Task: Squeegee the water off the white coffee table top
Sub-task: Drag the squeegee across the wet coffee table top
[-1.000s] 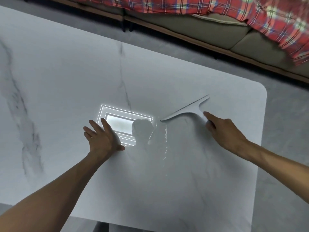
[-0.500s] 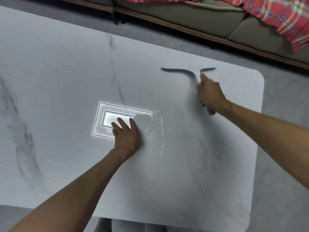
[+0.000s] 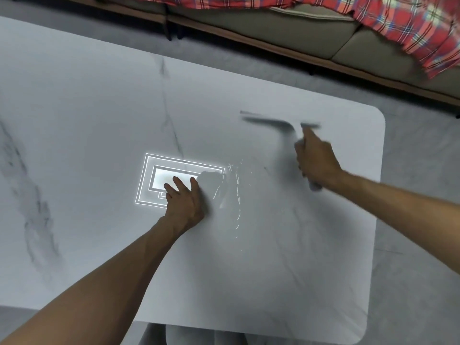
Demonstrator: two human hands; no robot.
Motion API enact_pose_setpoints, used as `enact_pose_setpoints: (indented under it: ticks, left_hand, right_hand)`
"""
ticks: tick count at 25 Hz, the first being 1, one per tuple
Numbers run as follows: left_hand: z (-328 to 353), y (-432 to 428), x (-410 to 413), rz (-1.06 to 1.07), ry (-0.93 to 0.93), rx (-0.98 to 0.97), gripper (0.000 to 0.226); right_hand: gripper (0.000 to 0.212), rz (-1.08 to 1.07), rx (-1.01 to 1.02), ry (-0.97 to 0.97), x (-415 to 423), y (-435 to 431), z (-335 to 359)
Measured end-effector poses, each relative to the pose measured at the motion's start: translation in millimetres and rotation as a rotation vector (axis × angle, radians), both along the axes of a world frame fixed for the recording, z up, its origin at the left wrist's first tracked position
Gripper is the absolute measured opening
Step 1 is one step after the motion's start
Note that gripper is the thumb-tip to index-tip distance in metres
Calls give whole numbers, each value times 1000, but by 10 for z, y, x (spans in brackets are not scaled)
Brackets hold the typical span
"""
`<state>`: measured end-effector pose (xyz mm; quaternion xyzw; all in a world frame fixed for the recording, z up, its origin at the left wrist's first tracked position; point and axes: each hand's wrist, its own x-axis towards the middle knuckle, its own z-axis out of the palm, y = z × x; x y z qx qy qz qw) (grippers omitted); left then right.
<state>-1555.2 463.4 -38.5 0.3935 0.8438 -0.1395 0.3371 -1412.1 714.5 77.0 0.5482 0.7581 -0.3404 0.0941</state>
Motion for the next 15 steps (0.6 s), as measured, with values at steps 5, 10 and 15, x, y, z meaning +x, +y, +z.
enact_pose_setpoints:
  ticks: [5, 10, 15]
  left_hand:
    - [-143, -89, -4, -84, 58, 33, 74]
    - [-181, -126, -32, -81, 27, 27, 58]
    - [-92, -136, -9, 62, -61, 50, 57]
  right_hand:
    - [42, -170, 22, -5, -947, 135, -336]
    - [48, 257, 139, -33, -292, -630, -455]
    - [51, 459, 95, -152, 1024, -765, -292]
